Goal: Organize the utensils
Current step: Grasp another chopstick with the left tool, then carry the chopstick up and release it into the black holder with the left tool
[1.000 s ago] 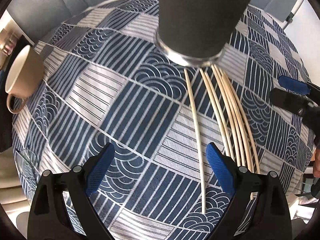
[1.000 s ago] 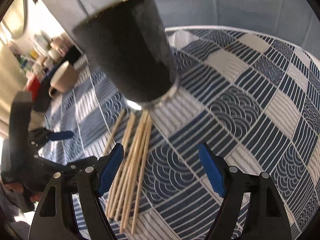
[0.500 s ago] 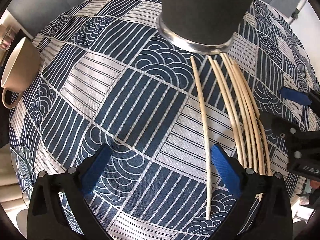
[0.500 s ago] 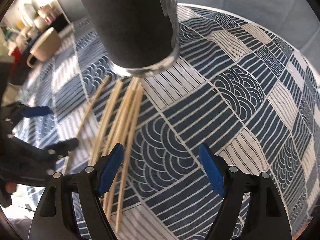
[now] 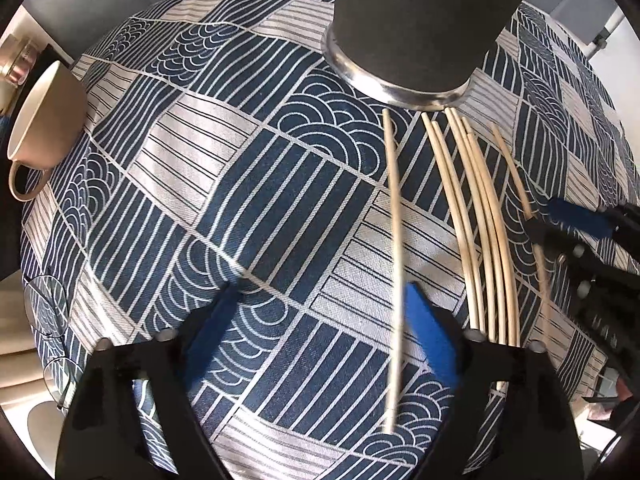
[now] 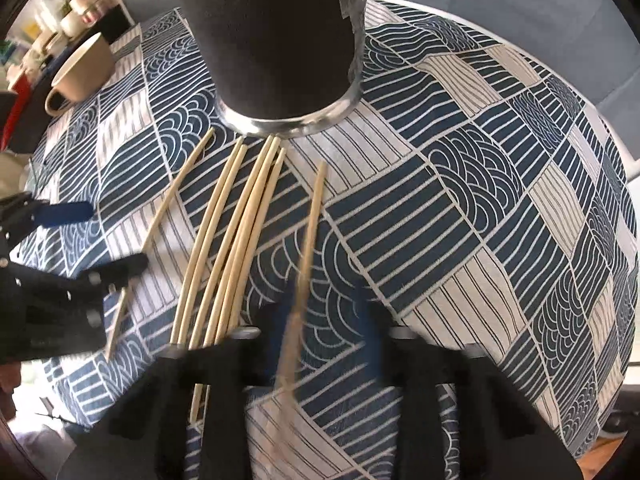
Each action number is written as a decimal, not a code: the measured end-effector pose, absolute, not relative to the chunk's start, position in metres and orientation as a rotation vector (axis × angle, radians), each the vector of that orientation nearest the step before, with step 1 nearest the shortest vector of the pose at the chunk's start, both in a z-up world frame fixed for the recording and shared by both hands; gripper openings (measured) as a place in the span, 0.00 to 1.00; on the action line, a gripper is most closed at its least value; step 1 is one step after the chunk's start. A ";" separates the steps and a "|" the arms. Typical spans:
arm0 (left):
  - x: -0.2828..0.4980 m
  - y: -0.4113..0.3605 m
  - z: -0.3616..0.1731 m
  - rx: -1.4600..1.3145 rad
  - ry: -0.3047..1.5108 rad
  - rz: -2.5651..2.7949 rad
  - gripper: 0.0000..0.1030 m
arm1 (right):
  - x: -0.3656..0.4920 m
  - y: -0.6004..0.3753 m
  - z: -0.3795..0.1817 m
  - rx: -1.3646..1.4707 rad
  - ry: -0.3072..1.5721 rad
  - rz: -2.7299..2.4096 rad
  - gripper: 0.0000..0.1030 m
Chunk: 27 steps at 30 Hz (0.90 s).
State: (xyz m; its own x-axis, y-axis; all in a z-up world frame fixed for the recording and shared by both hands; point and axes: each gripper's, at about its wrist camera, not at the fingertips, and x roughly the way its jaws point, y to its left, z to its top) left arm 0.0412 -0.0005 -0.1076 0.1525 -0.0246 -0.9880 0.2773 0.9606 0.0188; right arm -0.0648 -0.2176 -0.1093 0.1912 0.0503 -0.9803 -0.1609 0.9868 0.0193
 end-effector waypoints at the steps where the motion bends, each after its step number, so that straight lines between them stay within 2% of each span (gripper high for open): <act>1: 0.040 0.001 -0.106 0.214 1.403 -0.222 0.63 | -0.066 -0.219 -0.109 -0.100 1.372 0.146 0.08; 2: 0.039 0.005 -0.105 0.215 1.402 -0.224 0.52 | -0.067 -0.220 -0.109 -0.106 1.371 0.143 0.04; 3: 0.037 0.007 -0.103 0.216 1.400 -0.227 0.46 | -0.068 -0.223 -0.109 -0.105 1.372 0.140 0.04; 5: 0.037 0.015 -0.101 0.206 1.404 -0.226 0.21 | -0.069 -0.229 -0.109 -0.087 1.383 0.134 0.04; 7: 0.038 0.025 -0.102 0.170 1.421 -0.224 0.07 | -0.068 -0.235 -0.108 -0.060 1.392 0.138 0.04; 10: 0.040 0.036 -0.103 0.116 1.454 -0.219 0.04 | -0.067 -0.245 -0.109 0.003 1.412 0.154 0.04; 16: 0.033 0.054 -0.098 0.080 1.462 -0.207 0.04 | -0.069 -0.267 -0.096 0.094 1.381 0.157 0.04; 27: 0.035 0.071 -0.051 -0.004 1.365 -0.194 0.05 | -0.043 -0.272 -0.030 0.133 1.163 0.207 0.04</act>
State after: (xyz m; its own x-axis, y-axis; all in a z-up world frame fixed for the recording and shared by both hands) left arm 0.0355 0.0707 -0.0515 0.1905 -0.1405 -0.9716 0.1358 0.9840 -0.1157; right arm -0.0430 -0.2724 -0.0299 0.3807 0.2304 -0.8955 -0.0932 0.9731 0.2108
